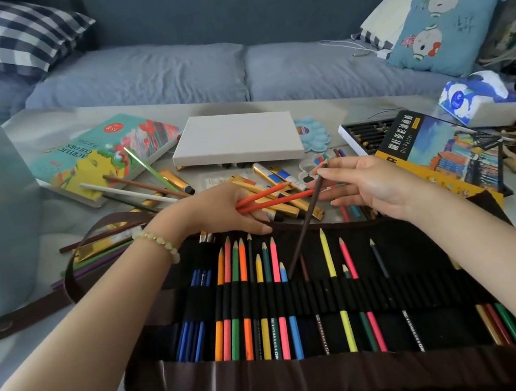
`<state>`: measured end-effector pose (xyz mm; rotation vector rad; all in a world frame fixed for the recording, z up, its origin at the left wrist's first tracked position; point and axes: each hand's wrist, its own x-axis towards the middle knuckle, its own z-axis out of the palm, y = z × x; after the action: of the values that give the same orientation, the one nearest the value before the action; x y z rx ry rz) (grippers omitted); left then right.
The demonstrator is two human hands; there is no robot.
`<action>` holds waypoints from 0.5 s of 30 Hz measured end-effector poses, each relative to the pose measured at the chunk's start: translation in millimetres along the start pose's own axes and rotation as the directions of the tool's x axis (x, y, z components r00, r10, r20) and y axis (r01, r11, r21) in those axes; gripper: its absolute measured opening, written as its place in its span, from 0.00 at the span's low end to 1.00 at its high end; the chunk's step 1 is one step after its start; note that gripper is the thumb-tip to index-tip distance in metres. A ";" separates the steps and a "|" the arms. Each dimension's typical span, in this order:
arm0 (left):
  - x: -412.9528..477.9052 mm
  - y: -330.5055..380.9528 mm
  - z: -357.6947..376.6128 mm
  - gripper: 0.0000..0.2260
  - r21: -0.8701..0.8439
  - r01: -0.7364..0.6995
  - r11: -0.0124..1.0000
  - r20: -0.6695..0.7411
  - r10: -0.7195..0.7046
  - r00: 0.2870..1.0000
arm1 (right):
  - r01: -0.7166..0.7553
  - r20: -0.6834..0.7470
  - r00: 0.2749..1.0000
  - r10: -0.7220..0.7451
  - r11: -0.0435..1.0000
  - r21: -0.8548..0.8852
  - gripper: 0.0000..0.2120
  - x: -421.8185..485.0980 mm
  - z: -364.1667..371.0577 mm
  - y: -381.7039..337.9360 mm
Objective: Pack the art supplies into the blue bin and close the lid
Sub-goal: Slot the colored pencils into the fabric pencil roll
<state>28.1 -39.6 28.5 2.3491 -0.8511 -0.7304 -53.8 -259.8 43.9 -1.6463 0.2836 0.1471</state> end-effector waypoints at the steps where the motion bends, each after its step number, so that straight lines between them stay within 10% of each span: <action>1: -0.6 -0.8 -0.4 0.04 -0.024 -0.003 1.000 0.002 0.003 1.000 | 0.001 0.009 1.000 -0.001 1.000 0.007 0.06 -0.2 -0.7 -0.8; 15: -6.5 -12.5 -5.5 0.17 -0.306 0.023 0.952 -0.024 -0.031 0.999 | -0.059 -0.012 0.998 0.059 0.998 -0.001 0.05 7.5 0.6 -3.7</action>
<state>32.4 -25.3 26.4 2.0922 -0.6426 -0.7775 -45.6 -259.6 45.4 -1.6410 0.3415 0.1824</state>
